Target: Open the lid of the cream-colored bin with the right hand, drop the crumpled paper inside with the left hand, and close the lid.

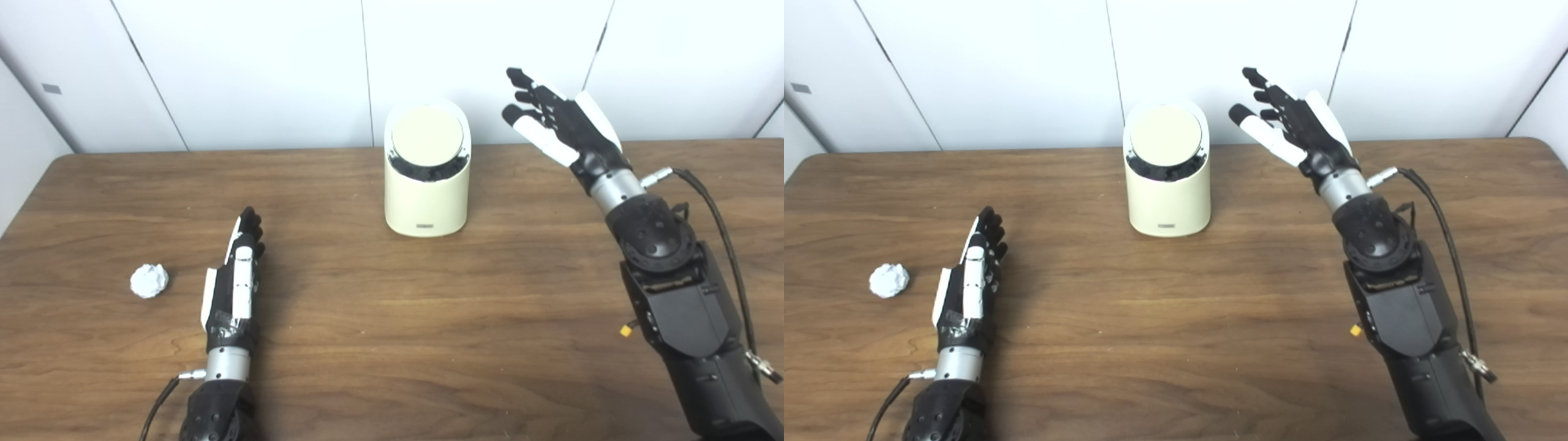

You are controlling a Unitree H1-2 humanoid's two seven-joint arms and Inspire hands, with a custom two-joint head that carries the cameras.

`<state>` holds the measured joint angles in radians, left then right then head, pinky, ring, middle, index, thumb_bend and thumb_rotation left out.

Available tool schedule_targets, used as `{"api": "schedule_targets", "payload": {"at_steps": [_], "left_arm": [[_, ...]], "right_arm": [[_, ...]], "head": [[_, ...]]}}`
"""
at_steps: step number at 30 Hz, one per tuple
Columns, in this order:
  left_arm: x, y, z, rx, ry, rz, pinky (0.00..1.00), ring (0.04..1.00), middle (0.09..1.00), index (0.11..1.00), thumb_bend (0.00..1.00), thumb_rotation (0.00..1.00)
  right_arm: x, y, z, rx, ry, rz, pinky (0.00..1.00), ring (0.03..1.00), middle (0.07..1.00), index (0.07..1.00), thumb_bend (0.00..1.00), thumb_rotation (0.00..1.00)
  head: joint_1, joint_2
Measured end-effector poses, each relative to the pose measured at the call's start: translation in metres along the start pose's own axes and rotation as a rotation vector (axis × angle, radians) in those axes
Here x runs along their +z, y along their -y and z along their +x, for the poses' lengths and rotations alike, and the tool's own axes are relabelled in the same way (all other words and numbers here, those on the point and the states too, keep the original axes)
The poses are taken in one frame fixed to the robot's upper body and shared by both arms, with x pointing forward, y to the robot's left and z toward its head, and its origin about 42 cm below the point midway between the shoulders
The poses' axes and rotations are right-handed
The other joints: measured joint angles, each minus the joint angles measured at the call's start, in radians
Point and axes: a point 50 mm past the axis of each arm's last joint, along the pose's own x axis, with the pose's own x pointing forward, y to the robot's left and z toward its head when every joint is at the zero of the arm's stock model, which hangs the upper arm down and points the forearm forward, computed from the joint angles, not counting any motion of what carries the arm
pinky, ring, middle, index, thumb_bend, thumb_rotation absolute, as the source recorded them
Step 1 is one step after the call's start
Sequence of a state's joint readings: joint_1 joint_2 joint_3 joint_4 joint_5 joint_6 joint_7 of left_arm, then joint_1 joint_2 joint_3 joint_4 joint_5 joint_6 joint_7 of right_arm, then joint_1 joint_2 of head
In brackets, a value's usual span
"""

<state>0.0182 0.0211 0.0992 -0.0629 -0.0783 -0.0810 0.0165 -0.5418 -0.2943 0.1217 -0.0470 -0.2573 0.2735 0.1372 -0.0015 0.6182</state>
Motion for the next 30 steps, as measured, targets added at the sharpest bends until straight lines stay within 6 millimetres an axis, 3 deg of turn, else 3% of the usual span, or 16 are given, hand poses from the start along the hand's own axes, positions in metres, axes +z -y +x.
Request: {"api": "schedule_targets", "payload": {"at_steps": [5, 10, 16, 24, 30], "left_arm": [[0.0, 0.0, 0.0, -0.001, 0.0, 0.0, 1.0, 1.0, 0.989, 1.0, 0.43, 0.96], [0.0, 0.001, 0.0, -0.004, 0.0, -0.001, 1.0, 1.0, 0.991, 1.0, 0.42, 0.97], [0.0, 0.003, 0.0, -0.004, -0.004, -0.005, 1.0, 0.997, 0.986, 1.0, 0.41, 0.97], [0.0, 0.006, -0.001, -0.009, -0.004, -0.009, 1.0, 0.998, 0.995, 1.0, 0.41, 0.98], [0.0, 0.007, -0.001, -0.01, -0.006, -0.009, 1.0, 1.0, 0.997, 1.0, 0.4, 0.98]], "right_arm": [[0.016, -0.003, 0.016, 0.035, 0.016, -0.072, 0.82, 0.905, 0.94, 0.933, 0.72, 0.78], [0.028, -0.007, 0.025, 0.066, 0.033, -0.125, 0.85, 0.929, 0.958, 0.942, 0.71, 0.72], [0.027, -0.017, 0.036, 0.103, 0.022, -0.216, 0.87, 0.947, 0.963, 0.952, 0.73, 0.73], [0.043, -0.021, 0.049, 0.137, 0.096, -0.325, 0.86, 0.947, 0.946, 0.942, 0.75, 0.58], [0.043, -0.024, 0.056, 0.159, 0.086, -0.375, 0.86, 0.951, 0.94, 0.938, 0.79, 0.6]], "head": [[-0.008, 0.0], [-0.008, -0.002], [-0.006, -0.002], [-0.002, 0.002], [0.0, 0.002]]}}
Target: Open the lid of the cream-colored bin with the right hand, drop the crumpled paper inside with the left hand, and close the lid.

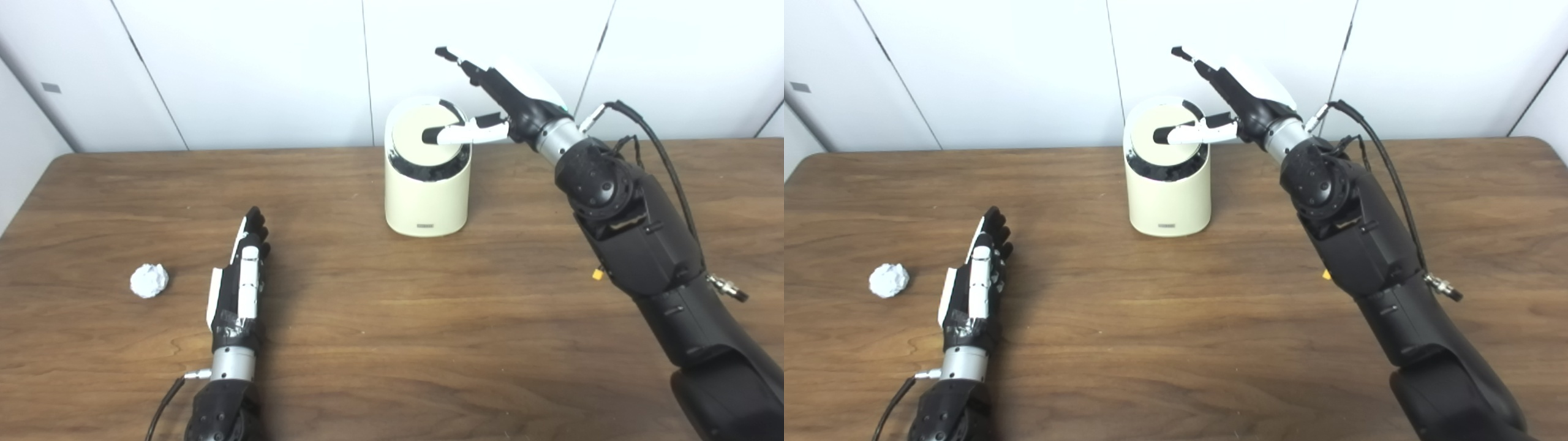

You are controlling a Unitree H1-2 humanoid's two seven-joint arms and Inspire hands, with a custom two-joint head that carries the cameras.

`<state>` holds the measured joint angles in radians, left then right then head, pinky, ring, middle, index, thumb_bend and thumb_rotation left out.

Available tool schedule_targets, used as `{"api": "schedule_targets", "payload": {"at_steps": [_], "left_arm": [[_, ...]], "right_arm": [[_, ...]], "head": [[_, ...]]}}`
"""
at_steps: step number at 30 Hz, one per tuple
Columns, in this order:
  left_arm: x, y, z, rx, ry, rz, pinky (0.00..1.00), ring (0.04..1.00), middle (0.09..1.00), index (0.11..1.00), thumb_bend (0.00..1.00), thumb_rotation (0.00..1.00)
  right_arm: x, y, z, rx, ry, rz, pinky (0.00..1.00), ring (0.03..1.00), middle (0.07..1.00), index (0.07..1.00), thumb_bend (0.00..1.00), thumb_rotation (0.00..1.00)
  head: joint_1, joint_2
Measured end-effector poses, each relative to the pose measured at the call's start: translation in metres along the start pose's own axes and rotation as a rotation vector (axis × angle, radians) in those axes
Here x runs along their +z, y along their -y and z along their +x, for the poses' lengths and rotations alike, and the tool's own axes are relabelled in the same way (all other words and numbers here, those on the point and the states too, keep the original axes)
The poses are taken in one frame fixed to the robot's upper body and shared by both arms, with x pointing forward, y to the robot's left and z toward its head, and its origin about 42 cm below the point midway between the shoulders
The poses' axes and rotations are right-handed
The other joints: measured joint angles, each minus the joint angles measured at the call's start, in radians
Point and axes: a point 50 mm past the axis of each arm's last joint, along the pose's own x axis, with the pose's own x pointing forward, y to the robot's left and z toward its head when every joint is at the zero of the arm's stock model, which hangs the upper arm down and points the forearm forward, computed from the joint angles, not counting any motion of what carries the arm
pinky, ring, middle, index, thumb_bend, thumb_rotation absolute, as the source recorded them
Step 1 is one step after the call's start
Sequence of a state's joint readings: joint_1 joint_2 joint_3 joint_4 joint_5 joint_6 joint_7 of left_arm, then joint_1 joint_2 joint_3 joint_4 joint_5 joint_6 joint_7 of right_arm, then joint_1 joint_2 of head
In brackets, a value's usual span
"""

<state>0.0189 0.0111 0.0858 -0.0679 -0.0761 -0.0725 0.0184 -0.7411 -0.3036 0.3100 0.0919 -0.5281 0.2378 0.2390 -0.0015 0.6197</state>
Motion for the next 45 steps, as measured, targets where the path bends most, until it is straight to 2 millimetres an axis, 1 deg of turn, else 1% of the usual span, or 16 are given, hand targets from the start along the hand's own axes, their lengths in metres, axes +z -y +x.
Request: {"api": "schedule_targets", "payload": {"at_steps": [3, 5, 6, 10, 19, 28, 31, 36, 38, 41, 42, 43, 44, 45], "left_arm": [[0.0, 0.0, 0.0, -0.001, -0.001, 0.0, 1.0, 1.0, 0.996, 1.0, 0.39, 0.99], [0.0, 0.001, 0.0, -0.002, -0.005, -0.002, 1.0, 1.0, 0.997, 1.0, 0.39, 0.97], [0.0, 0.001, 0.0, -0.002, -0.007, -0.003, 1.0, 1.0, 0.996, 1.0, 0.39, 0.97], [0.0, 0.002, 0.0, -0.003, -0.01, -0.006, 1.0, 1.0, 0.994, 1.0, 0.39, 0.97], [0.0, 0.004, -0.002, -0.007, -0.012, -0.01, 1.0, 1.0, 0.994, 1.0, 0.39, 0.96], [0.0, 0.006, -0.002, -0.007, -0.014, -0.015, 1.0, 0.998, 0.992, 1.0, 0.38, 0.97], [0.0, 0.006, -0.002, -0.007, -0.014, -0.016, 1.0, 0.998, 0.993, 1.0, 0.38, 0.97], [0.0, 0.007, -0.002, -0.011, -0.017, -0.016, 1.0, 1.0, 0.996, 1.0, 0.39, 0.97], [0.0, 0.007, -0.002, -0.011, -0.017, -0.017, 1.0, 1.0, 0.996, 1.0, 0.4, 0.97], [0.0, 0.007, -0.003, -0.011, -0.018, -0.017, 1.0, 0.999, 0.995, 1.0, 0.39, 0.98], [0.0, 0.007, -0.003, -0.012, -0.018, -0.017, 1.0, 0.999, 0.995, 1.0, 0.39, 0.98], [0.0, 0.007, -0.003, -0.012, -0.018, -0.017, 1.0, 0.999, 0.994, 1.0, 0.38, 0.98], [0.0, 0.008, -0.003, -0.012, -0.018, -0.018, 1.0, 0.999, 0.993, 1.0, 0.38, 0.98], [0.0, 0.008, -0.003, -0.012, -0.018, -0.018, 1.0, 0.998, 0.993, 1.0, 0.38, 0.98]], "right_arm": [[-0.003, -0.007, 0.004, 0.021, -0.019, -0.048, 0.87, 0.948, 0.941, 0.939, 0.75, 0.59], [-0.004, -0.01, 0.008, 0.033, -0.026, -0.083, 0.91, 0.968, 0.957, 0.941, 0.74, 0.58], [-0.004, -0.011, 0.009, 0.035, -0.027, -0.096, 0.93, 0.981, 0.967, 0.943, 0.74, 0.58], [-0.007, -0.011, 0.018, 0.032, -0.022, -0.128, 0.94, 0.991, 0.976, 0.944, 0.72, 0.54], [-0.022, -0.012, 0.025, -0.003, -0.047, -0.141, 0.94, 0.991, 0.97, 0.934, 0.71, 0.51], [-0.023, -0.01, 0.028, -0.01, -0.035, -0.144, 0.94, 0.992, 0.971, 0.935, 0.7, 0.51], [-0.024, -0.01, 0.028, -0.01, -0.036, -0.142, 0.94, 0.991, 0.974, 0.936, 0.71, 0.48], [-0.022, -0.009, 0.028, -0.015, -0.03, -0.141, 0.97, 0.996, 0.974, 0.938, 0.73, 0.44], [-0.021, -0.009, 0.028, -0.016, -0.025, -0.147, 0.97, 1.0, 0.977, 0.939, 0.76, 0.42], [-0.017, -0.007, 0.029, -0.019, -0.014, -0.163, 0.97, 1.0, 0.979, 0.935, 0.81, 0.33], [-0.015, -0.006, 0.03, -0.021, -0.009, -0.165, 0.97, 1.0, 0.979, 0.934, 0.82, 0.32], [-0.014, -0.005, 0.031, -0.024, -0.004, -0.168, 0.96, 1.0, 0.978, 0.932, 0.85, 0.25], [-0.012, -0.005, 0.031, -0.026, 0.001, -0.175, 0.96, 1.0, 0.98, 0.933, 0.87, 0.21], [-0.01, -0.004, 0.032, -0.026, 0.005, -0.182, 0.96, 1.0, 0.98, 0.934, 0.88, 0.19]], "head": [[0.0, 0.002], [0.0, 0.002], [0.0, 0.005], [0.0, 0.006], [0.0, 0.012], [0.0, 0.015], [0.0, 0.018], [0.0, 0.02], [0.0, 0.02], [-0.003, 0.025], [-0.003, 0.025], [-0.003, 0.025], [-0.003, 0.025], [-0.005, 0.028]]}}
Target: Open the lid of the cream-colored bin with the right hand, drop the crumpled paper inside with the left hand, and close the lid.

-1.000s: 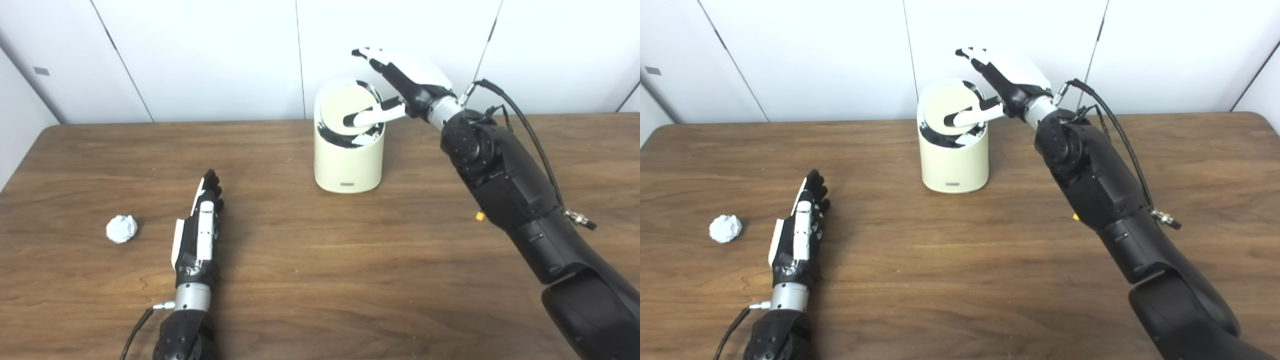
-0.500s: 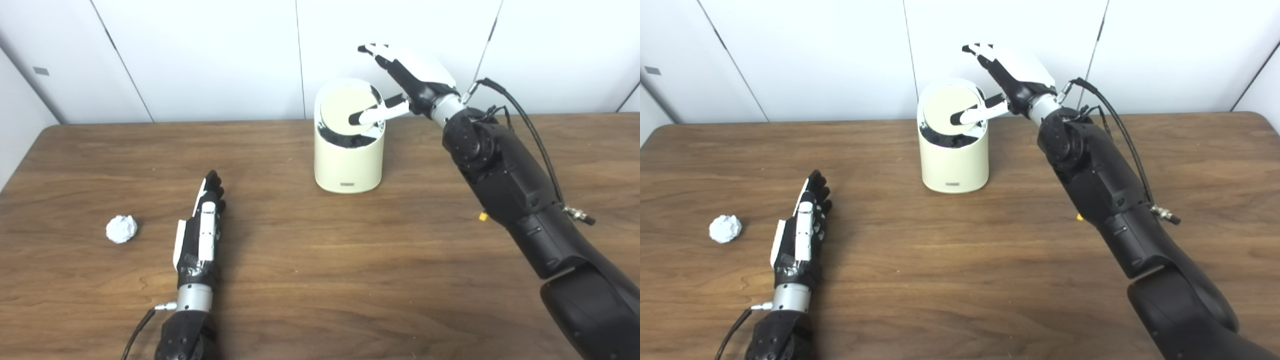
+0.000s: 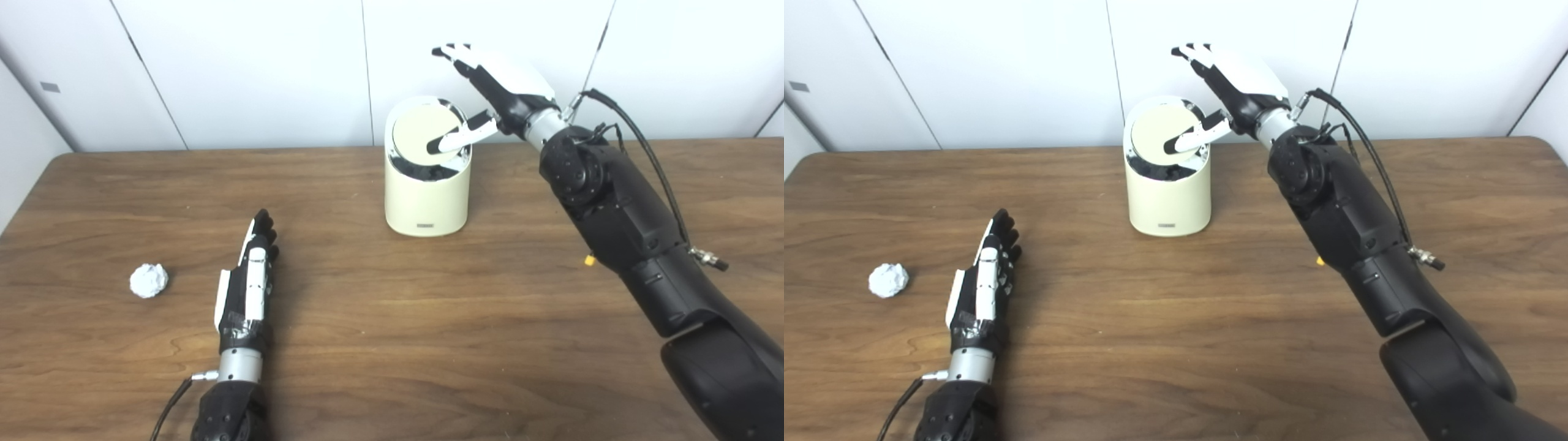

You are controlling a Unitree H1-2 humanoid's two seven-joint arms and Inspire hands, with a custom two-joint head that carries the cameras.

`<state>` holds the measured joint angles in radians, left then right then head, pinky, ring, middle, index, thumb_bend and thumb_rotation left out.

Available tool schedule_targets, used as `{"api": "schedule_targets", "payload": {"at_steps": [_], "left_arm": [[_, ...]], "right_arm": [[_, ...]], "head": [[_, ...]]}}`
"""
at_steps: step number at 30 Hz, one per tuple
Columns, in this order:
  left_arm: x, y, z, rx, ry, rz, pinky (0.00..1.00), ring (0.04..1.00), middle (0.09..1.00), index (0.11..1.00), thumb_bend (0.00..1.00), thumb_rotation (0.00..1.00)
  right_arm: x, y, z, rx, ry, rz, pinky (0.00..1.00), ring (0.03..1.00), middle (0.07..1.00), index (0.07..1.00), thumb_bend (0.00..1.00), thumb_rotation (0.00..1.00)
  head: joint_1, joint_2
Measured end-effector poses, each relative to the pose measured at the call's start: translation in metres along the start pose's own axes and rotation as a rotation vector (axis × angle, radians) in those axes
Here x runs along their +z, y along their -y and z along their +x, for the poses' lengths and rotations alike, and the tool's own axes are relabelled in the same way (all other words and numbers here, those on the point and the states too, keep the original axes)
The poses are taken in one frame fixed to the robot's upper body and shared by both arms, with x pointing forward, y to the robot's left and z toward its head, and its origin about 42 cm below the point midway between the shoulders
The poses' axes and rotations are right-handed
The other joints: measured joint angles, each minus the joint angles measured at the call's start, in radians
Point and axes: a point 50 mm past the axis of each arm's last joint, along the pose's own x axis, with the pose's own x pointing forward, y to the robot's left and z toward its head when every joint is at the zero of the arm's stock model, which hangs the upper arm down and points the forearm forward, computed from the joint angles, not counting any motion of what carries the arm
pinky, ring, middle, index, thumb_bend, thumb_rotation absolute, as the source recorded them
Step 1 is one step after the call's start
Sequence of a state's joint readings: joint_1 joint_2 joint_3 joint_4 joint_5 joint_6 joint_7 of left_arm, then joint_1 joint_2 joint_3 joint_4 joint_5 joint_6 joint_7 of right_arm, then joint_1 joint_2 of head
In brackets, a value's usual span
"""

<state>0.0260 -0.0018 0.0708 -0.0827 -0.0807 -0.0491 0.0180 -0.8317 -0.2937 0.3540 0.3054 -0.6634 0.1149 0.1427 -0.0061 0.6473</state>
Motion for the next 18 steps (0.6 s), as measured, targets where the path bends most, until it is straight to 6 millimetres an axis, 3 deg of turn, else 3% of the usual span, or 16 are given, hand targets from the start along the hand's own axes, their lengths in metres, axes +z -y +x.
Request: {"api": "schedule_targets", "payload": {"at_steps": [4, 10, 18], "left_arm": [[0.0, 0.0, 0.0, 0.0, -0.002, -0.001, 1.0, 1.0, 0.993, 1.0, 0.39, 0.97], [-0.001, 0.002, -0.001, -0.002, -0.006, -0.004, 1.0, 1.0, 0.995, 1.0, 0.39, 0.99], [-0.001, 0.002, -0.001, -0.001, -0.006, -0.005, 1.0, 1.0, 0.993, 1.0, 0.39, 0.99]], "right_arm": [[0.01, 0.003, 0.001, -0.013, 0.034, -0.014, 0.95, 1.0, 0.981, 0.936, 0.93, 0.05], [0.014, 0.005, 0.003, -0.022, 0.045, -0.047, 0.94, 0.997, 0.97, 0.927, 0.94, 0.01], [0.006, 0.004, -0.001, -0.02, 0.02, -0.011, 0.95, 0.997, 0.972, 0.936, 0.76, 0.29]], "head": [[-0.003, 0.002], [-0.003, 0.005], [-0.003, 0.003]]}}
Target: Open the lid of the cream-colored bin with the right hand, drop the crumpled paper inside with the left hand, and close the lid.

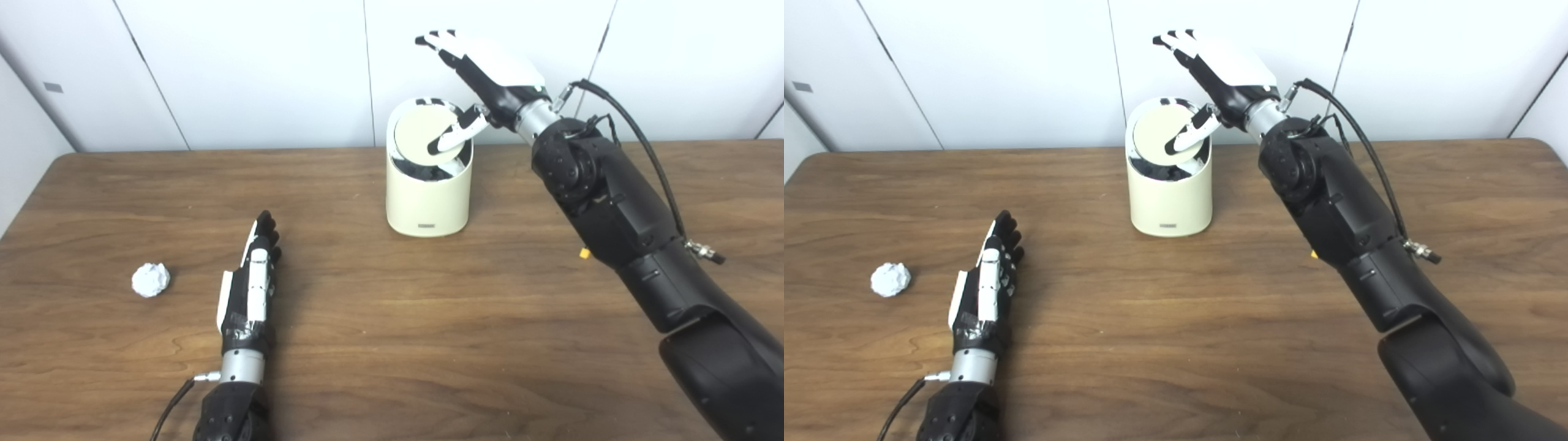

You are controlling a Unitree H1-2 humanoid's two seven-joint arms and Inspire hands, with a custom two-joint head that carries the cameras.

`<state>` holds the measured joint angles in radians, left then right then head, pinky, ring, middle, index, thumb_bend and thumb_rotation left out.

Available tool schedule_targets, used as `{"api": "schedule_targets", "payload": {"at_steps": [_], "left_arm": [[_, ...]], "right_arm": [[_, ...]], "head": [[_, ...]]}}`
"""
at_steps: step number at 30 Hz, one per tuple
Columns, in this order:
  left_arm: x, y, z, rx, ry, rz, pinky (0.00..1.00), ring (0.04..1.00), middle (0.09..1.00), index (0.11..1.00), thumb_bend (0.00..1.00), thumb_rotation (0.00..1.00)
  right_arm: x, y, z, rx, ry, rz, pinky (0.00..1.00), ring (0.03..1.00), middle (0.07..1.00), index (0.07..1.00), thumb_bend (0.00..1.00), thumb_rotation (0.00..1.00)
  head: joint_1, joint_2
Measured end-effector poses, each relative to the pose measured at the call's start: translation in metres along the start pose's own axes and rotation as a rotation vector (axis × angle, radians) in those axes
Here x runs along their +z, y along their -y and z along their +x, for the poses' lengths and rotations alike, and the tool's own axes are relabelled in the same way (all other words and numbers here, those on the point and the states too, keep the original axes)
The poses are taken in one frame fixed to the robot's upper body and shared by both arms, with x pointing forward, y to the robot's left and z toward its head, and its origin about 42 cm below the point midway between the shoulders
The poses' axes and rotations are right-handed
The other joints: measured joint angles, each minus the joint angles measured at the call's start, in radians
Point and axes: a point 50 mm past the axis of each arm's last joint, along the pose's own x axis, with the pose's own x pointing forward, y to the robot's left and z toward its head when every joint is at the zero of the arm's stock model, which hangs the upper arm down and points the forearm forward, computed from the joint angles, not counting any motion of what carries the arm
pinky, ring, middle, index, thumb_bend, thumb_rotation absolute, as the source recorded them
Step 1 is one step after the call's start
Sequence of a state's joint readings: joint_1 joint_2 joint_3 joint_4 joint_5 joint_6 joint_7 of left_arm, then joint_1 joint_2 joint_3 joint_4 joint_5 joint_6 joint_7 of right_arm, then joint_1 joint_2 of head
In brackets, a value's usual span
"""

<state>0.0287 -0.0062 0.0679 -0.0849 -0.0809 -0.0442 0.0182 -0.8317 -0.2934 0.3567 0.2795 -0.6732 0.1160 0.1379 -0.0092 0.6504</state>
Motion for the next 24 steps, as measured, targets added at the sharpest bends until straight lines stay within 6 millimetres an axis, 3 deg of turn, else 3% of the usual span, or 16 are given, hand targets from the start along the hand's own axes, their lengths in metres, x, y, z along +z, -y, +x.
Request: {"api": "schedule_targets", "payload": {"at_steps": [7, 9, 10, 13, 16, 24], "left_arm": [[0.0, -0.001, -0.002, 0.002, 0.0, 0.002, 1.0, 1.0, 0.999, 1.0, 0.38, 0.91], [0.001, -0.002, -0.002, -0.001, -0.001, 0.007, 1.0, 1.0, 1.0, 1.0, 0.4, 0.83], [0.001, -0.001, -0.002, -0.01, -0.003, 0.011, 1.0, 1.0, 1.0, 1.0, 0.45, 0.78], [0.001, 0.001, -0.001, -0.021, -0.006, 0.019, 1.0, 1.0, 1.0, 1.0, 0.47, 0.76], [0.001, 0.001, 0.0, -0.025, -0.005, 0.023, 1.0, 1.0, 1.0, 1.0, 0.48, 0.76], [0.002, -0.003, 0.0, -0.041, -0.005, 0.034, 1.0, 1.0, 1.0, 1.0, 0.44, 0.78]], "right_arm": [[-0.017, -0.008, -0.015, -0.008, -0.112, 0.2, 0.86, 0.92, 0.922, 0.903, 0.64, 0.55], [-0.013, -0.003, -0.014, -0.029, -0.151, 0.372, 0.85, 0.901, 0.908, 0.896, 0.61, 0.63], [-0.005, 0.0, -0.012, -0.033, -0.187, 0.58, 0.87, 0.921, 0.921, 0.889, 0.57, 0.64], [-0.003, 0.001, -0.012, -0.014, -0.214, 0.848, 0.94, 0.97, 0.96, 0.909, 0.47, 0.78], [-0.002, 0.002, -0.011, -0.021, -0.207, 0.999, 0.93, 0.965, 0.96, 0.912, 0.48, 0.81], [-0.023, 0.009, -0.024, -0.094, -0.219, 1.123, 0.97, 0.985, 0.977, 0.926, 0.49, 0.84]], "head": [[0.002, -0.003], [0.003, -0.005], [0.003, -0.005], [0.002, -0.008], [0.0, -0.009], [-0.005, -0.009]]}}
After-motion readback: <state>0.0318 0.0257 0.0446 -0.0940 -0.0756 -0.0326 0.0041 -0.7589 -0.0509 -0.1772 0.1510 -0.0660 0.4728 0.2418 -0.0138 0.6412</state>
